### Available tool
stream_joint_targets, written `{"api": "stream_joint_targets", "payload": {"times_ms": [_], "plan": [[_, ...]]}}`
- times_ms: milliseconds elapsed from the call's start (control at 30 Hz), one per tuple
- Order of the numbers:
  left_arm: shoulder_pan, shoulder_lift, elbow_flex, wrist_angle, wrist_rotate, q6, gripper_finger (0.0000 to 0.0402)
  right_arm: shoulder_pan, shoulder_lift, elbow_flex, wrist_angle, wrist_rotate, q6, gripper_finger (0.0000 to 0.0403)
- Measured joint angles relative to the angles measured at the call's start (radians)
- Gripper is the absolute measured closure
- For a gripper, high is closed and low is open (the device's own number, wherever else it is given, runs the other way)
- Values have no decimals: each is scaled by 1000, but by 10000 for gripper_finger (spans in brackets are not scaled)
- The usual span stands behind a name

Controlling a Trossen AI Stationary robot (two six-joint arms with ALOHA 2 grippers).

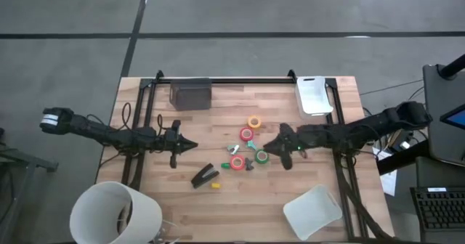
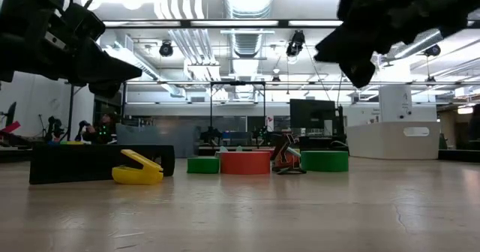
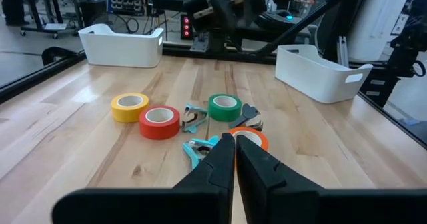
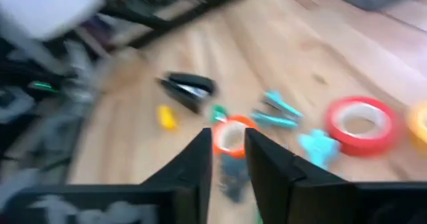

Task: Pick and place Stapler, Stapler remover, tape
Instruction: Put the green tape into the bottom white bin

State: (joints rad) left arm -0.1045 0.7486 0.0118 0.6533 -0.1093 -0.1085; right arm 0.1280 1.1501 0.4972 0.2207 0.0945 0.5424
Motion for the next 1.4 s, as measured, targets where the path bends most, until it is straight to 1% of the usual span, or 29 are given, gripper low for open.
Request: {"api": "stream_joint_targets", "payload": {"times_ms": [133,200,367,467,633,900,1033,1267,1400], "plan": [[0,0,0,-2,0,0,380,1,76,110,-257,145,35,272],[0,0,0,-2,0,0,381,0,123,147,-328,180,62,256],[0,0,0,-3,0,0,383,2,231,214,-405,111,96,230],[0,0,0,-3,0,0,381,1,287,247,-435,111,97,226],[0,0,0,-7,0,0,382,1,365,279,-486,115,101,230],[0,0,0,-10,0,0,380,-2,441,283,-486,123,110,244],[0,0,0,-11,0,0,382,-1,461,283,-491,172,100,252],[0,0,0,-11,0,0,381,-1,489,283,-491,167,98,268],[0,0,0,-12,0,0,381,3,495,283,-492,164,90,287]]}}
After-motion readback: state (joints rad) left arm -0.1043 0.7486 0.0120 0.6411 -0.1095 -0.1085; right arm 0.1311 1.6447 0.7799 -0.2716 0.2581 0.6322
